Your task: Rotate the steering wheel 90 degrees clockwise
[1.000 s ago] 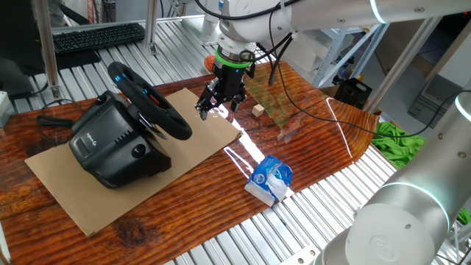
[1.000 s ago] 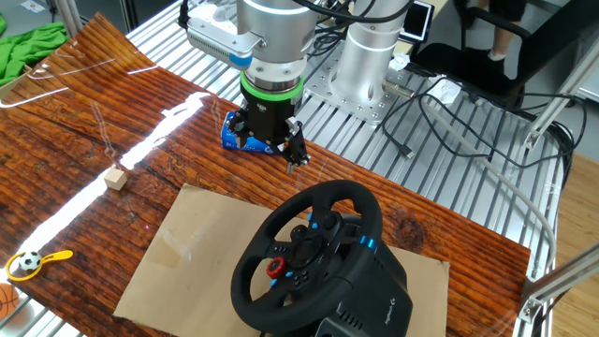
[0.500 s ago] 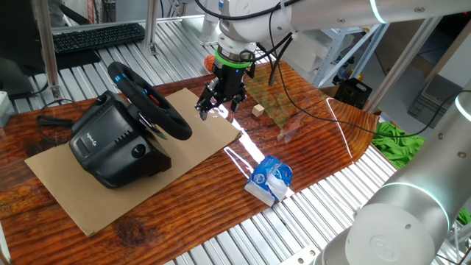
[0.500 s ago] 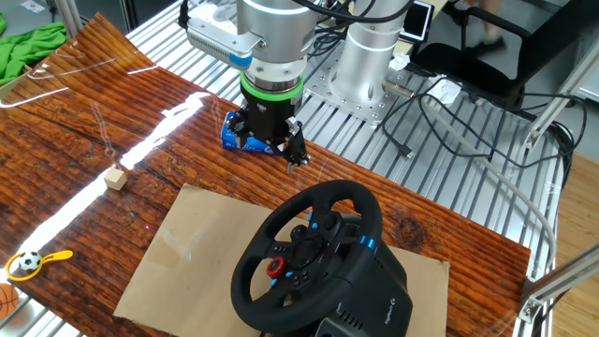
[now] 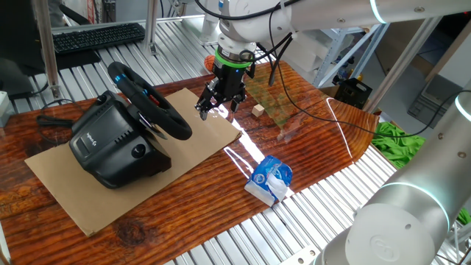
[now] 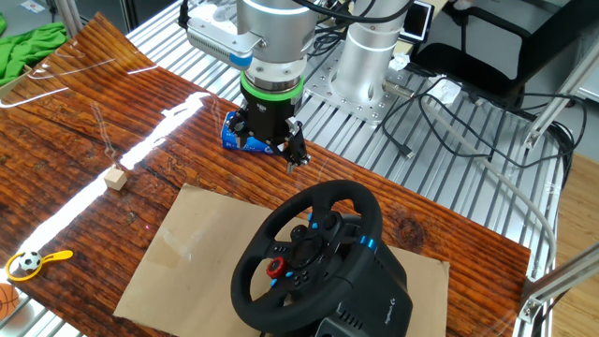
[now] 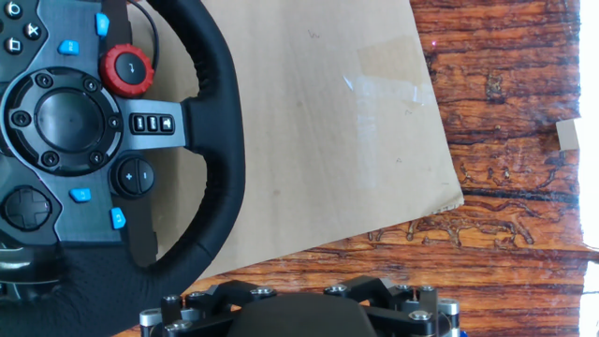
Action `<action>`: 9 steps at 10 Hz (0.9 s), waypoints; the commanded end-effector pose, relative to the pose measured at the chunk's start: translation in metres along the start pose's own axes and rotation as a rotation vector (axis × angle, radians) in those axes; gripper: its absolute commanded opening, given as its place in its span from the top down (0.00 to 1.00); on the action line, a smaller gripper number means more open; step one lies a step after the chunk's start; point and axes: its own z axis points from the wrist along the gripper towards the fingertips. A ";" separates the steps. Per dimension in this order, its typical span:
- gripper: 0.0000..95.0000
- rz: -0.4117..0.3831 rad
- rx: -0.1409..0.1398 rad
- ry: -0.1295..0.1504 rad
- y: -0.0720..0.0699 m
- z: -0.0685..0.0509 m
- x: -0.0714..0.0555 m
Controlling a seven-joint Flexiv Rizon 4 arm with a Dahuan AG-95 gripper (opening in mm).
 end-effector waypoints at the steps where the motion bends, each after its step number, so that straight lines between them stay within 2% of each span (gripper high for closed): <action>1: 0.00 0.000 0.000 0.000 0.000 0.000 0.000; 2: 1.00 0.128 -0.043 -0.094 0.000 0.000 0.000; 7: 1.00 0.112 -0.046 -0.088 0.001 0.000 0.001; 8: 1.00 0.127 -0.068 -0.082 0.001 0.001 0.000; 9: 1.00 0.116 -0.068 -0.085 0.001 0.001 0.000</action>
